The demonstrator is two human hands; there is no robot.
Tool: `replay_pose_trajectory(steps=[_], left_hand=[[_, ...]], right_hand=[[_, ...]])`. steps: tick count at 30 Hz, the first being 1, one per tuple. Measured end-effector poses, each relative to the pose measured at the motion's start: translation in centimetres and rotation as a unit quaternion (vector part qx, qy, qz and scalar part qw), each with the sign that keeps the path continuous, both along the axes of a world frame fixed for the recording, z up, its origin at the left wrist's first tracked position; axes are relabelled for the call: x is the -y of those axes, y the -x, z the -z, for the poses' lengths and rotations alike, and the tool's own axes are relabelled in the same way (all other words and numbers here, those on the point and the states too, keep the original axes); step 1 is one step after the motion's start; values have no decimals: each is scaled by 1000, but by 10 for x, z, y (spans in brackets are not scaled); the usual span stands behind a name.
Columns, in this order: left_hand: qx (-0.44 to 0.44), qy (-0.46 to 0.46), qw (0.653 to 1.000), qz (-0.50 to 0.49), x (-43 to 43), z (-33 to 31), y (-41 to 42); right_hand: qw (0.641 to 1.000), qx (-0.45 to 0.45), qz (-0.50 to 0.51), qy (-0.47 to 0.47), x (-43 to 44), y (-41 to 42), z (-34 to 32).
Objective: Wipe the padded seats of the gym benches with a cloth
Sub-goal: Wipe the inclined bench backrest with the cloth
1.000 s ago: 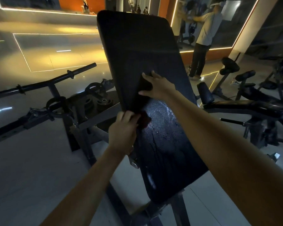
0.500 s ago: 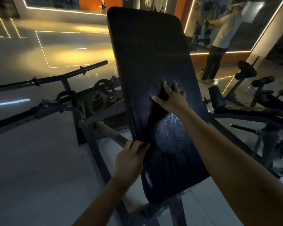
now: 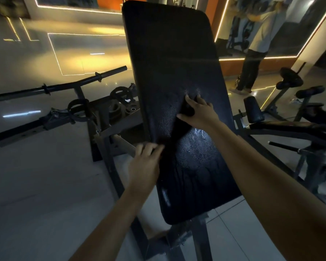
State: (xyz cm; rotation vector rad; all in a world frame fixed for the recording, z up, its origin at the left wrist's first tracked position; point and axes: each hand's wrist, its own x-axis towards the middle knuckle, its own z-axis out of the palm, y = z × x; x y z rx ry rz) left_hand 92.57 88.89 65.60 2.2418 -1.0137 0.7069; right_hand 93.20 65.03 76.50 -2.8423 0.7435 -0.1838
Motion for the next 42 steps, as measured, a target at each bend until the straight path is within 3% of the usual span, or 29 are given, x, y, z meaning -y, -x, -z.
replay_pose_trajectory(steps=[4, 12, 18, 23, 26, 33, 42], left_hand=[[27, -40, 998, 42, -17, 14, 9], [57, -18, 997, -52, 30, -77, -85], [45, 8, 998, -37, 16, -42, -44], [46, -80, 995, 46, -13, 15, 13], [74, -105, 989, 71, -17, 12, 3], [9, -30, 999, -32, 16, -43, -40], [26, -52, 998, 14, -11, 32, 41]], right_hand=[[1000, -2, -7, -2, -5, 4, 5], [1000, 8, -30, 5, -11, 18, 17], [999, 15, -33, 3, -9, 21, 18], [1000, 7, -30, 1, -12, 23, 17], [999, -3, -34, 6, -13, 23, 16], [999, -11, -48, 15, -8, 26, 23], [999, 9, -49, 3, -14, 33, 32]])
